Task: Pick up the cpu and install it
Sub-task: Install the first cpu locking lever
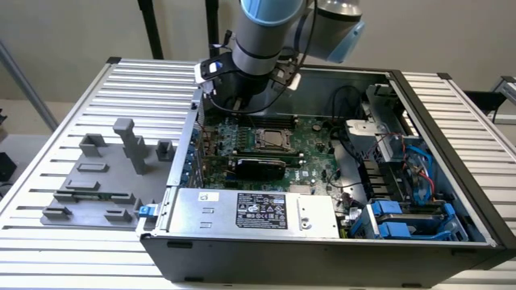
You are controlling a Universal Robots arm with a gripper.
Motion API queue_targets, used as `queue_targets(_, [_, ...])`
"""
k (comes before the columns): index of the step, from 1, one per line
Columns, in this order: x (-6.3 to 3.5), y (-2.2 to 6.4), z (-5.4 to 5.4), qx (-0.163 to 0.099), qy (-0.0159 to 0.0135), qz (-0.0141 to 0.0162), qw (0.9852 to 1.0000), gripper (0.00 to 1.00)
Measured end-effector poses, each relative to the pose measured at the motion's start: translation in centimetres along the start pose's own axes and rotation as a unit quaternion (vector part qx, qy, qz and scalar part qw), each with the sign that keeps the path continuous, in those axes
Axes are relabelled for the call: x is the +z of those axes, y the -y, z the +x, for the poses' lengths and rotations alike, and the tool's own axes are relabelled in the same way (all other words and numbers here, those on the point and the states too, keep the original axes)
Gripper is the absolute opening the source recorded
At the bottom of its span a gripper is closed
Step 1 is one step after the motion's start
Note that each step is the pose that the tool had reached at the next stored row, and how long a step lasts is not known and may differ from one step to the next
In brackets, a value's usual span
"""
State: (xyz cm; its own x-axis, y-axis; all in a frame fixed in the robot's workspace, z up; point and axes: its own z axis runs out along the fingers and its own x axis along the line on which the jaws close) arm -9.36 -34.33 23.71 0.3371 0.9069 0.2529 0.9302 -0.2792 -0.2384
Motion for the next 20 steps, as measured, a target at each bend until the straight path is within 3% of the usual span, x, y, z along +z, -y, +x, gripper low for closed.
queue_targets(3, [0.01,0.07,-0.02,0.005,-0.0086,0.0008,0.9999,0.11])
queue_targets(5, [0.01,0.08,-0.01,0.01,-0.0114,0.0,0.9999,0.11])
queue_targets(13, [-0.06,0.11,0.05,0.026,-0.0192,-0.0034,0.9995,0.11])
queue_targets(20, [-0.33,0.07,0.4,0.034,-0.0213,-0.0054,0.9992,0.11])
